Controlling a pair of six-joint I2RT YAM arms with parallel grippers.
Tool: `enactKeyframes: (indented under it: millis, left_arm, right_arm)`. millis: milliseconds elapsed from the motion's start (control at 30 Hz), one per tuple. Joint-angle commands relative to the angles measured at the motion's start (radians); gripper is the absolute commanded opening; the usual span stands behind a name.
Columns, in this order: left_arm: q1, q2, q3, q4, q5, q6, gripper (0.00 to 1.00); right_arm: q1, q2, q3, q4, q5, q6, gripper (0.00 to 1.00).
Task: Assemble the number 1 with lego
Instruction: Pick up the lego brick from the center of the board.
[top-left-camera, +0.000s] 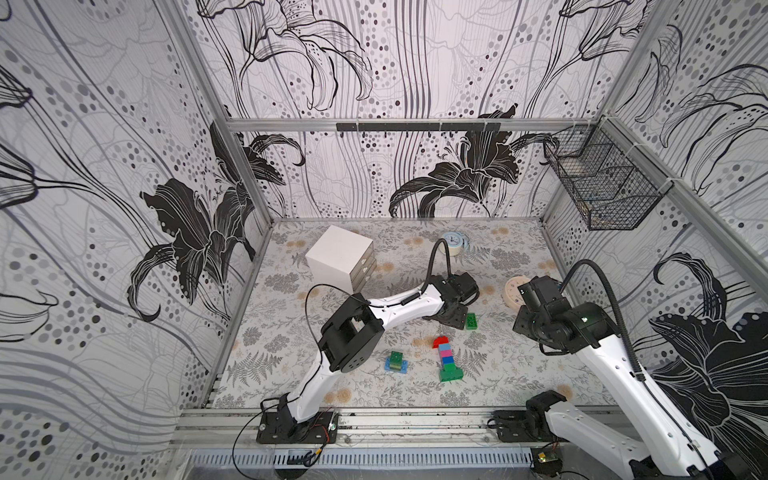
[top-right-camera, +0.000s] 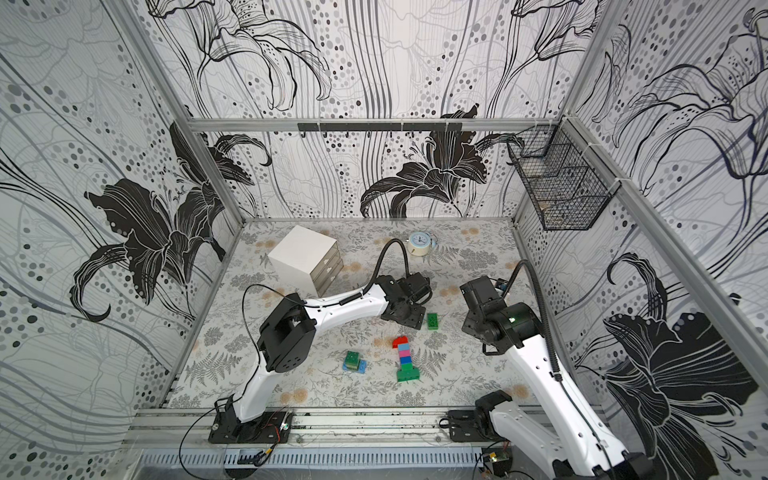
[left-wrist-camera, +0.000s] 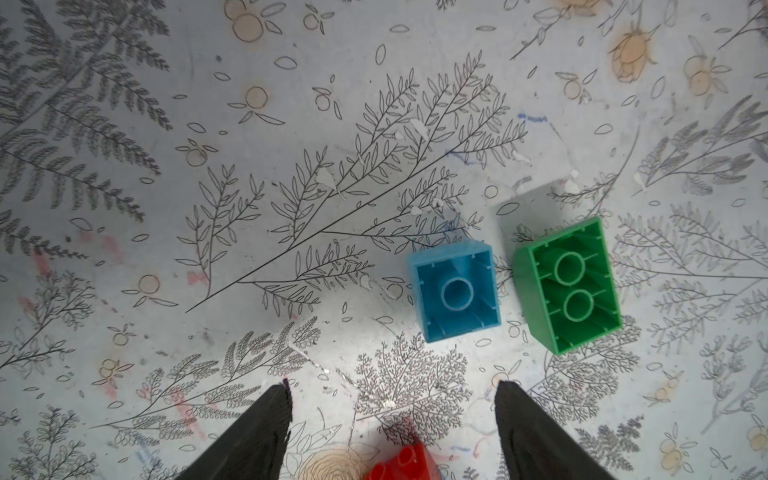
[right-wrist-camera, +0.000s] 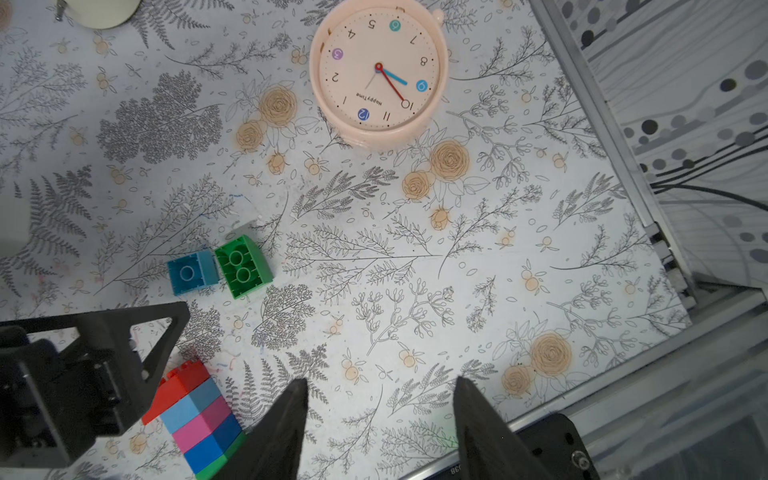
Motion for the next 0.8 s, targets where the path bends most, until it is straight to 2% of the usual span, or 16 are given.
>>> enactKeyframes:
  millis: [0,367,767]
  left_arm:
    - [-0.003,0.036,0.055,-0.03,0.013,0.036,0.8]
    - [-0.001,0.145,0.168,-0.036,0.048,0.047,0.83]
    - [0.027,0.214,0.237,-0.036,0.033,0.04,0.54]
  right_arm:
    - [-0.002,0.0,-0.008,-0.035,0.038,0.013,0.59]
    - [-0.002,-0.002,-0.017,-0.044,0.035,0.007,0.59]
    - [-0.002,0.004,-0.028,-0.037,0.01,0.003,0.59]
